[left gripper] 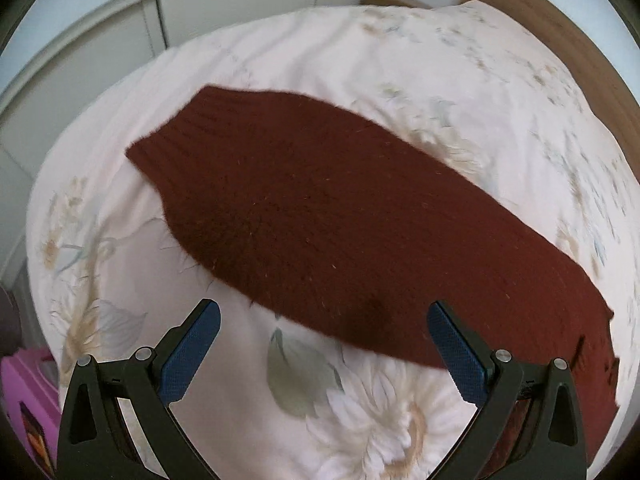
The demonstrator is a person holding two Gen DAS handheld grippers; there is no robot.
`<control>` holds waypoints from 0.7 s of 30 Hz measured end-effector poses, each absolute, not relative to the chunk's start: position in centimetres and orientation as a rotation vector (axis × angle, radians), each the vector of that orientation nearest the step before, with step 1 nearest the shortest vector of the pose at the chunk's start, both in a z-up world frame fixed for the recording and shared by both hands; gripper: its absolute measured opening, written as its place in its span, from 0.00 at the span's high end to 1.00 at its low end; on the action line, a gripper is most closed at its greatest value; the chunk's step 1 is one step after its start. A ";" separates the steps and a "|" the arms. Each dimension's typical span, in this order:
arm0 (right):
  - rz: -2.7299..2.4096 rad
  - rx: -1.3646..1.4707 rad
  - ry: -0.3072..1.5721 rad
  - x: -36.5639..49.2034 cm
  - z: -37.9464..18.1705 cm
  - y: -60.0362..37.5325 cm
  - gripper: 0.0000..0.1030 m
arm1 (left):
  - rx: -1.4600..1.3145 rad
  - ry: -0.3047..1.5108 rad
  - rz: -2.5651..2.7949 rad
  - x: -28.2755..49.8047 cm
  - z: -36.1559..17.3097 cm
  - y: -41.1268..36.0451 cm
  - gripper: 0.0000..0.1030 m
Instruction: Fold small clothes
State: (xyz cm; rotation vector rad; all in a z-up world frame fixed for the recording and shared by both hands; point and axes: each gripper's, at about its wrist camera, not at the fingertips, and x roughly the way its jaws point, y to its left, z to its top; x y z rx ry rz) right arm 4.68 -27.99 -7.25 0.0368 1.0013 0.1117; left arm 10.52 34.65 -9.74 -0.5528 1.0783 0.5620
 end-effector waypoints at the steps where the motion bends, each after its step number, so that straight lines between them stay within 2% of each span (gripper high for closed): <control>1: 0.109 0.033 1.003 4.8 -7.3 -27.9 0.01 | -0.570 1.088 0.566 10.7 -10.1 35.0 0.01; 5: 0.095 0.027 1.009 5.2 -7.4 -27.9 0.01 | -0.637 1.125 0.552 11.0 -11.6 36.3 0.04; 7: 0.089 0.031 1.015 5.5 -7.6 -27.9 0.01 | -0.637 1.126 0.555 11.0 -12.0 36.7 0.13; 9: 0.084 0.027 1.015 5.7 -7.6 -28.0 0.01 | -0.622 1.102 0.573 10.5 -11.7 37.0 0.35; 10: 0.082 0.024 1.015 5.8 -7.6 -27.9 0.01 | -0.617 1.086 0.564 10.2 -11.5 37.1 0.42; 12: 0.082 0.020 1.013 5.8 -7.5 -27.9 0.01 | -0.596 1.073 0.529 10.0 -10.8 37.1 0.78; 13: 0.084 0.021 1.012 5.8 -7.5 -27.9 0.01 | -0.584 1.067 0.492 9.8 -10.3 37.2 0.84; 21: 0.105 0.002 0.998 5.8 -6.8 -27.2 0.01 | -0.468 1.027 0.303 9.3 -4.3 34.8 0.87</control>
